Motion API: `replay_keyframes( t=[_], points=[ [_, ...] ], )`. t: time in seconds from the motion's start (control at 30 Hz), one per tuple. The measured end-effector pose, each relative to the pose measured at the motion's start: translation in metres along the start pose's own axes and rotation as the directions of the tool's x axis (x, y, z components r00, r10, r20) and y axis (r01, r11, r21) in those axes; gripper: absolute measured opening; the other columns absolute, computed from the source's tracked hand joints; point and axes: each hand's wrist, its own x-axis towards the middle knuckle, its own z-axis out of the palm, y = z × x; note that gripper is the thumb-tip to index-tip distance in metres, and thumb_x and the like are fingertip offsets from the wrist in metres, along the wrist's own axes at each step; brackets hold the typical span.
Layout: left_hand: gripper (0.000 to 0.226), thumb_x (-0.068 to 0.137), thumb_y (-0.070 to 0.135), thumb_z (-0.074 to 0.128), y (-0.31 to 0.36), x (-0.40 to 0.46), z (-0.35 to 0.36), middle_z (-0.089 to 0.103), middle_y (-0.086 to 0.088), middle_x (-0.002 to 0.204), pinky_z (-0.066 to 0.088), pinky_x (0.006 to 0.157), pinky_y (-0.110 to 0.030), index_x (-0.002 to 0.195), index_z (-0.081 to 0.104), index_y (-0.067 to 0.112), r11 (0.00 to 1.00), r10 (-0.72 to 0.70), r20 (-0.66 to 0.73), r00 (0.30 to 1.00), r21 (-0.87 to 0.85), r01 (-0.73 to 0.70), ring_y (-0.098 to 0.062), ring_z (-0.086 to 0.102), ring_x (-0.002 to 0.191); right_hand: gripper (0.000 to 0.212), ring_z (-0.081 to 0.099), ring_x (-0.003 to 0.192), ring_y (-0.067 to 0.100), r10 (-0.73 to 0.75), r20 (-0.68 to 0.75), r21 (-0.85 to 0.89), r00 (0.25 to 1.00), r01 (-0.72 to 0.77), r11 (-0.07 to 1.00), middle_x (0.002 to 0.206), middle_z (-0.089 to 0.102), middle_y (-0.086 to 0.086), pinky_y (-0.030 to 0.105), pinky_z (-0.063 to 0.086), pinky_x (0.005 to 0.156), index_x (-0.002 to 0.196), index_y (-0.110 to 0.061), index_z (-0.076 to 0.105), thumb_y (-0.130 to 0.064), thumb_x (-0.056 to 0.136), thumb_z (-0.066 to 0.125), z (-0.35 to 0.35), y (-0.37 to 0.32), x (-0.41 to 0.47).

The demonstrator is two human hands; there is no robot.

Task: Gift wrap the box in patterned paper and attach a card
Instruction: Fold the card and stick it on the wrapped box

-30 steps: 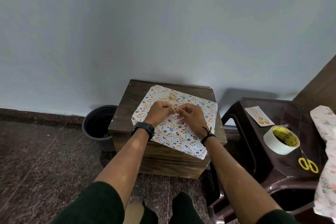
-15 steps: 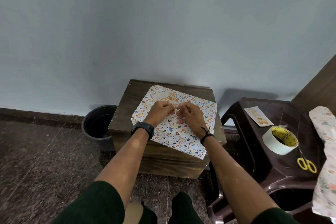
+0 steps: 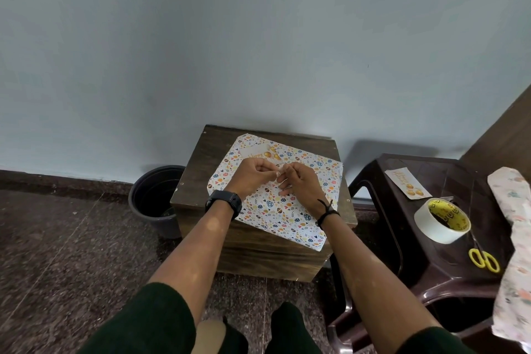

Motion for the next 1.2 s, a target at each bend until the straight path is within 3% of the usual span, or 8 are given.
replay_keyframes(
  t=[0.13, 0.33, 0.5, 0.63, 0.77, 0.87, 0.97, 1.2],
  points=[
    [0.013, 0.083, 0.007, 0.069, -0.0015, 0.0016, -0.0003, 0.065, -0.006, 0.083, 0.049, 0.069, -0.018, 0.096, 0.066, 0.005, 1.0, -0.003, 0.0, 1.0, -0.001, 0.003, -0.011, 0.06, 0.074, 0.029, 0.06, 0.056, 0.01, -0.008, -0.028, -0.028, 1.0, 0.007, 1.0, 0.07, 0.062, 0.006, 0.023, 0.055, 0.056, 0.088, -0.005, 0.062, -0.022, 0.101, 0.042, 0.0017, -0.0018, 0.0002],
    [0.011, 0.083, 0.005, 0.07, -0.0019, 0.0027, 0.001, 0.064, -0.001, 0.078, 0.048, 0.062, -0.01, 0.093, 0.065, 0.007, 1.0, -0.01, 0.004, 1.0, 0.002, 0.01, -0.007, 0.059, 0.07, 0.034, 0.059, 0.047, 0.006, -0.004, -0.092, -0.079, 0.996, -0.003, 0.997, 0.063, 0.062, 0.004, 0.018, 0.051, 0.049, 0.081, -0.002, 0.062, -0.025, 0.1, 0.045, 0.0058, -0.001, 0.0019],
    [0.014, 0.083, 0.005, 0.069, -0.0014, 0.0036, 0.001, 0.061, -0.001, 0.078, 0.047, 0.066, -0.017, 0.096, 0.064, 0.005, 1.0, -0.007, 0.004, 1.0, 0.011, 0.007, -0.008, 0.057, 0.07, 0.036, 0.059, 0.046, 0.007, 0.01, -0.122, -0.043, 0.993, -0.016, 0.999, 0.063, 0.062, 0.005, 0.017, 0.051, 0.047, 0.079, -0.005, 0.063, -0.025, 0.101, 0.043, 0.007, -0.0033, 0.002],
    [0.013, 0.085, 0.006, 0.066, -0.0004, 0.0022, 0.0002, 0.061, -0.003, 0.082, 0.047, 0.069, -0.021, 0.097, 0.062, 0.007, 1.0, -0.017, -0.004, 1.0, 0.009, 0.018, -0.011, 0.056, 0.073, 0.035, 0.059, 0.05, 0.014, 0.038, -0.121, 0.02, 0.992, -0.036, 0.999, 0.068, 0.062, 0.006, 0.021, 0.052, 0.049, 0.089, -0.005, 0.064, -0.027, 0.101, 0.04, 0.0053, -0.005, -0.0012],
    [0.015, 0.086, 0.01, 0.067, -0.0013, 0.0011, -0.0011, 0.066, -0.016, 0.097, 0.049, 0.073, -0.026, 0.099, 0.063, 0.006, 1.0, -0.011, -0.01, 1.0, 0.012, 0.011, -0.018, 0.06, 0.084, 0.03, 0.064, 0.052, 0.006, -0.009, -0.097, -0.057, 0.995, 0.003, 0.998, 0.08, 0.064, 0.005, 0.019, 0.053, 0.05, 0.112, -0.012, 0.055, -0.031, 0.09, 0.062, 0.002, -0.0042, -0.0034],
    [0.02, 0.085, 0.012, 0.068, -0.0033, -0.0001, -0.0026, 0.067, -0.017, 0.102, 0.05, 0.075, -0.027, 0.101, 0.064, 0.002, 1.0, -0.002, -0.001, 1.0, 0.011, 0.002, -0.02, 0.062, 0.088, 0.035, 0.066, 0.057, 0.01, 0.003, -0.093, -0.014, 0.996, -0.005, 1.0, 0.087, 0.065, 0.009, 0.025, 0.057, 0.052, 0.111, -0.011, 0.054, -0.026, 0.083, 0.07, 0.0002, -0.004, -0.0024],
    [0.015, 0.085, 0.011, 0.068, -0.0025, -0.0005, -0.0031, 0.067, -0.016, 0.098, 0.05, 0.078, -0.031, 0.098, 0.062, 0.007, 1.0, -0.007, 0.002, 1.0, 0.023, 0.007, -0.019, 0.061, 0.085, 0.026, 0.065, 0.059, 0.009, 0.013, -0.08, 0.008, 0.997, -0.013, 1.0, 0.087, 0.066, 0.011, 0.025, 0.057, 0.052, 0.101, -0.003, 0.06, -0.021, 0.085, 0.068, 0.0, -0.0019, -0.0021],
    [0.011, 0.087, 0.006, 0.062, 0.0014, -0.0026, -0.0024, 0.061, -0.003, 0.074, 0.045, 0.069, -0.025, 0.094, 0.06, 0.013, 1.0, -0.013, 0.02, 1.0, -0.006, 0.013, -0.012, 0.054, 0.068, 0.017, 0.063, 0.06, 0.013, 0.027, -0.079, 0.021, 0.997, -0.025, 0.999, 0.083, 0.065, 0.012, 0.025, 0.056, 0.053, 0.096, -0.001, 0.059, -0.018, 0.093, 0.058, 0.0007, -0.0033, -0.0029]
  ],
)
